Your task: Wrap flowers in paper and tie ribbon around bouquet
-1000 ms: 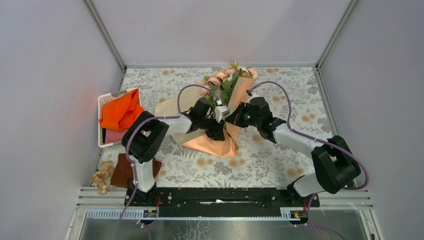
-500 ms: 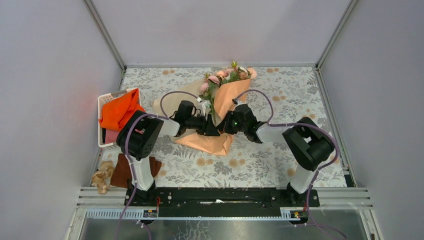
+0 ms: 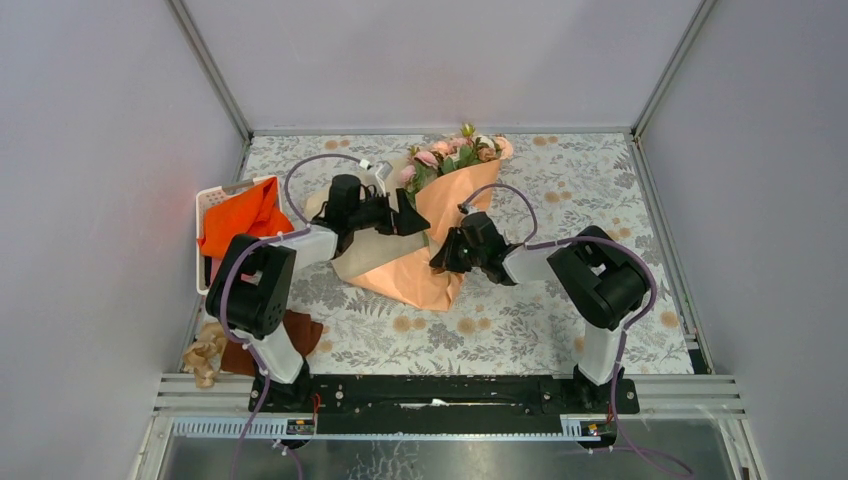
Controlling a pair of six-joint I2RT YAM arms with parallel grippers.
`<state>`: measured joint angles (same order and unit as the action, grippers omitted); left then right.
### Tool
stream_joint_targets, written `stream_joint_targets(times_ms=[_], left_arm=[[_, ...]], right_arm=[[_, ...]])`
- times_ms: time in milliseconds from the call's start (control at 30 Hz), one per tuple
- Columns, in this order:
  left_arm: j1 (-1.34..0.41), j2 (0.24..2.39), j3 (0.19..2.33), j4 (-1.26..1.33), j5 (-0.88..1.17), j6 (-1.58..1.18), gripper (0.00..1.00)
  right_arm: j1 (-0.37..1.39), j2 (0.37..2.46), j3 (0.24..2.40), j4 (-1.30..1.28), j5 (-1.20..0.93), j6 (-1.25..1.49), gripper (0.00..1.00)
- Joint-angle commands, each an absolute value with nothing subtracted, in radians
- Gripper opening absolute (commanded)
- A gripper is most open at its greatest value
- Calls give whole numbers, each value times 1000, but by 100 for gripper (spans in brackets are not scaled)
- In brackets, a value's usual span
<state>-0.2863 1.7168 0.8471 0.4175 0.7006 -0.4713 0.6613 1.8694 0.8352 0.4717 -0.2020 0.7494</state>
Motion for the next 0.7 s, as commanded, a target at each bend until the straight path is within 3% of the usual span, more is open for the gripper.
stream_joint_targets(times_ms=[0, 167, 233, 400, 467, 500, 567, 667], left_arm=[[-293, 1730, 963, 344, 586, -402, 99], [-312, 1796, 1086, 199, 470, -332, 97], [-313, 1825, 1125, 160, 453, -313, 88], [-313, 1883, 1213, 42, 484, -268, 38], [-309, 1886, 1243, -22, 505, -237, 2], [-305, 1880, 1251, -49, 509, -222, 0], [-290, 1850, 1247, -74, 509, -194, 0], [-242, 1822, 1207, -61, 484, -167, 0]], right_arm=[[681, 1890, 865, 408, -171, 705, 0], [686, 1883, 873, 383, -166, 685, 0], [688, 1872, 879, 362, -162, 667, 0], [698, 1834, 907, 280, -177, 578, 0], [699, 1813, 915, 243, -194, 533, 0], [699, 1799, 915, 225, -206, 506, 2], [698, 1759, 908, 177, -246, 436, 18], [698, 1674, 885, 106, -308, 327, 53]])
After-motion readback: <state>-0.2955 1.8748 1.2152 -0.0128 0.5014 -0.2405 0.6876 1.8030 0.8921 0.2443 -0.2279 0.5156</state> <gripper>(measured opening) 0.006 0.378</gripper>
